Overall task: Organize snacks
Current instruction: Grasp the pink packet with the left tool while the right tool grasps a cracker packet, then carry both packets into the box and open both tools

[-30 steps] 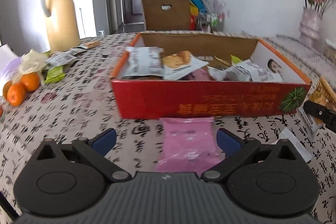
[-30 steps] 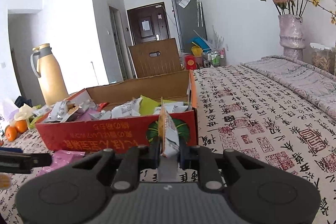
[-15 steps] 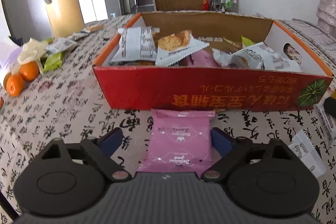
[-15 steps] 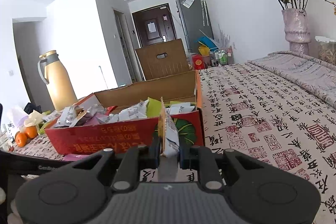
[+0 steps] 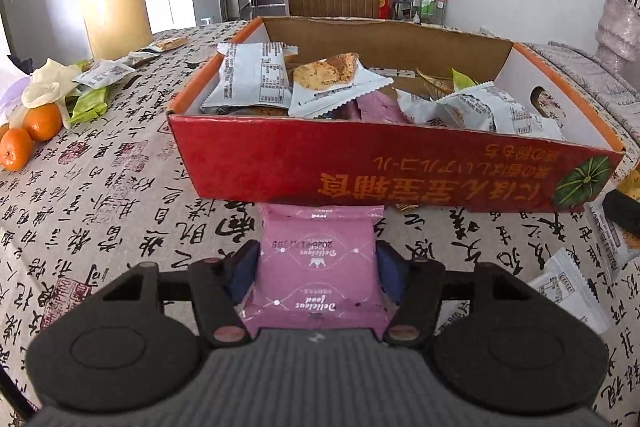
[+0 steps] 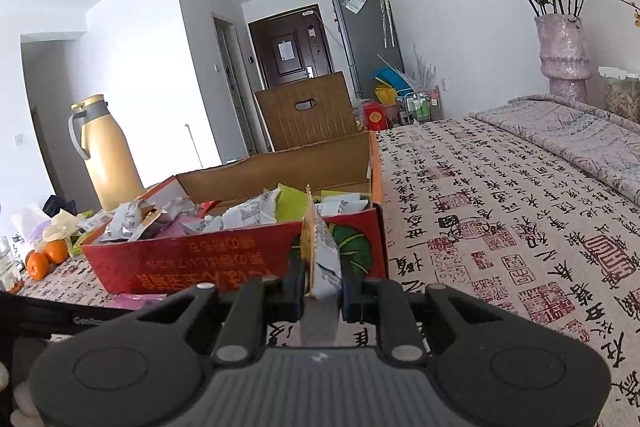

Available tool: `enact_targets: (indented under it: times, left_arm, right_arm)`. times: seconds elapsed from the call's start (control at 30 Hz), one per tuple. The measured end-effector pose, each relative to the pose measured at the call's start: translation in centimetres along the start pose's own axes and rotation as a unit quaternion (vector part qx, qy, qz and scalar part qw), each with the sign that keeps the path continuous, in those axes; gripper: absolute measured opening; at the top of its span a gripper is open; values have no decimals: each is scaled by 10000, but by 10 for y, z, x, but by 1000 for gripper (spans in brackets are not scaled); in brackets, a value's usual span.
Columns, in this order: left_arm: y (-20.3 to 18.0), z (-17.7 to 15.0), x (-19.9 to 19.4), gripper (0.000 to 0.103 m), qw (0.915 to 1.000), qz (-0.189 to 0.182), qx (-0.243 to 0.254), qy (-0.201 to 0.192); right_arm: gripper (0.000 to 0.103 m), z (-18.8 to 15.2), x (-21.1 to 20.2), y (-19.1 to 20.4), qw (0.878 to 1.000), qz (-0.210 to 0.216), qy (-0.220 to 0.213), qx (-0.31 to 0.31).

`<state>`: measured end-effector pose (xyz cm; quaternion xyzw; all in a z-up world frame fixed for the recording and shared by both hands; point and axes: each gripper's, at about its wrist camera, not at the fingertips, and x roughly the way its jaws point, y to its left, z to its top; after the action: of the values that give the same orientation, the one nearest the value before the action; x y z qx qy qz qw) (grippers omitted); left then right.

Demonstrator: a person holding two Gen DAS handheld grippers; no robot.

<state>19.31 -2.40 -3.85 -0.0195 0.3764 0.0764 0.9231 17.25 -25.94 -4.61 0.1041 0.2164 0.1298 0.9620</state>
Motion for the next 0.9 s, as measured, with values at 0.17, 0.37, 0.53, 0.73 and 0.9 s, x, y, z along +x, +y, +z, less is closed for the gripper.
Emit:
enact_targets:
  times: [0.17, 0.37, 0.53, 0.73, 0.9]
  left_arm:
    - [4, -2, -9, 63, 9999, -20, -63, -99]
    - [8, -2, -23, 63, 9995, -81, -139, -256]
    - [12, 2, -42, 63, 9985, -167, -168, -497]
    - [15, 12, -65, 63, 9957, -328, -202, -839]
    - [13, 25, -78, 63, 9928, -445, -174, -1095]
  right_arm:
    - [17, 0, 0, 0, 10000, -34, -1, -6]
    - [17, 0, -2, 2, 9999, -66, -52, -59]
    - [17, 0, -4, 6, 9998, -123, -106, -144]
    - [17, 11, -18, 12, 9993, -88, -294, -221]
    - [17, 26, -23, 24, 9981, -119, -478, -373]
